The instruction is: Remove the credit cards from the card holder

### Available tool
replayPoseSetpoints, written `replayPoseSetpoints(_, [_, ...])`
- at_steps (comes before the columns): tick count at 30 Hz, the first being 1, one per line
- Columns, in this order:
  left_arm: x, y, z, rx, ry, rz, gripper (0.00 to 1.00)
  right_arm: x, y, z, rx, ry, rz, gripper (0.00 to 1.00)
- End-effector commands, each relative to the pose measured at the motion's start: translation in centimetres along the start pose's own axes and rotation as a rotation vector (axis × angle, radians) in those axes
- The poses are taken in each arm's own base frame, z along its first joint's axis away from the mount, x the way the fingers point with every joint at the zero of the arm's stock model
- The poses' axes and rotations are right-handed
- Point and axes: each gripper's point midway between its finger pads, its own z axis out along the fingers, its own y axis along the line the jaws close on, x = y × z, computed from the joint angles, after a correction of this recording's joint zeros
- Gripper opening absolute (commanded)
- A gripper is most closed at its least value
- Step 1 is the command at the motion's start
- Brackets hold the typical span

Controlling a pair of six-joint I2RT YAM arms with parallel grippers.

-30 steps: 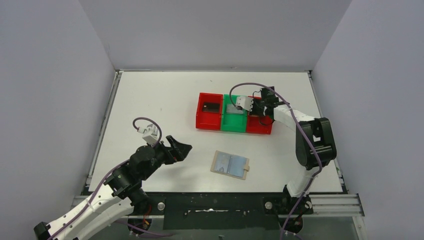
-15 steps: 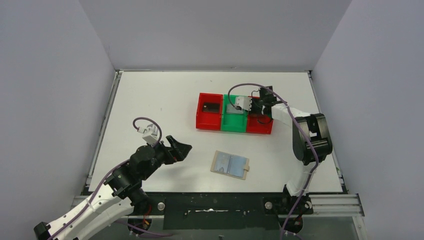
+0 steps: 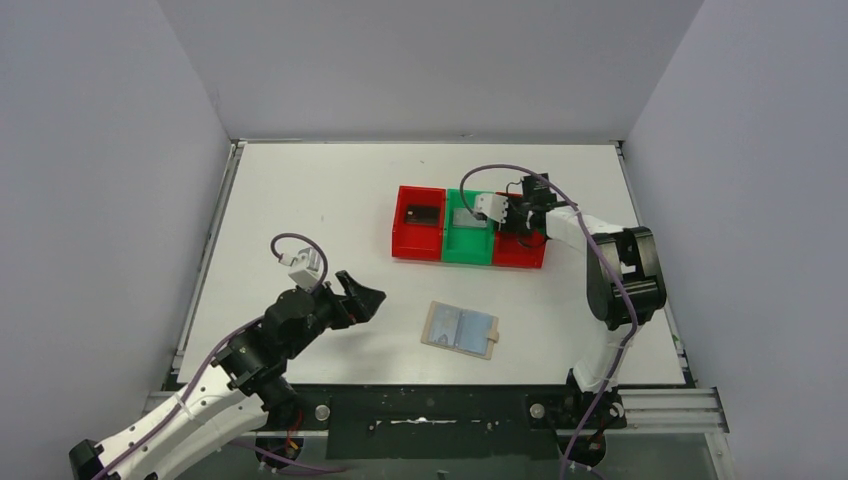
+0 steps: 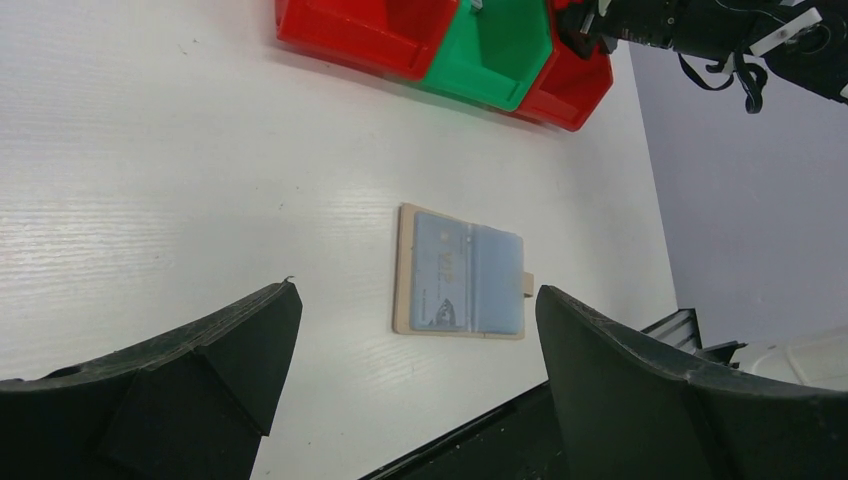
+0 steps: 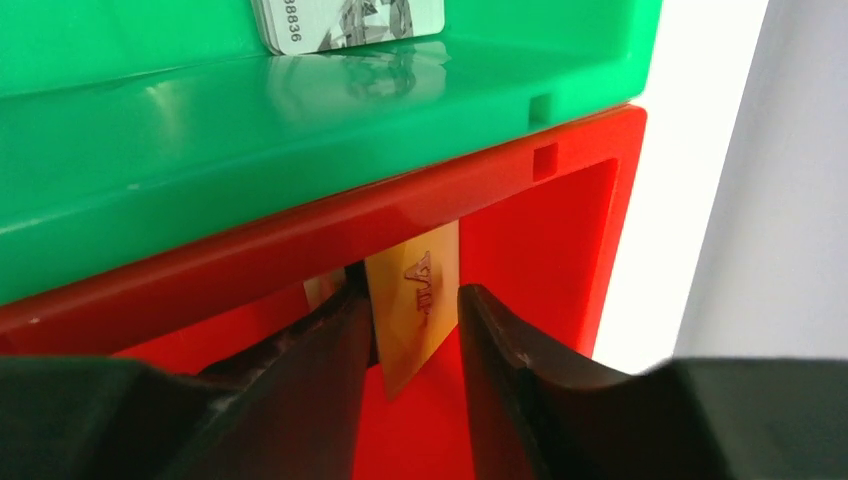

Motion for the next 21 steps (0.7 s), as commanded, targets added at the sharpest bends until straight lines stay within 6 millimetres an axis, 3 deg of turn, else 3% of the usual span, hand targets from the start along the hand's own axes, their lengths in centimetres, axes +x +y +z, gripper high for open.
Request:
replayPoseSetpoints(1, [-1.4,-1.9,-0.3,0.057,-0.029,-0.01,0.9,-1.1,-2.7,-1.9,0.075,-0.04,0.026,0.47])
replayPoseSetpoints(11, [-0.9,-2.1,-0.1,0.061,0.0,-0.014,0.9,-2.3,-4.2,-3.2,0.135,-0.103,0.087,0.52])
replayPoseSetpoints(21, [-0.8,-2.3,0.0,0.068,0.004,-0.019,0.9,-4.2,-6.6,-7.1,0.251,-0.187,0.135,0.56])
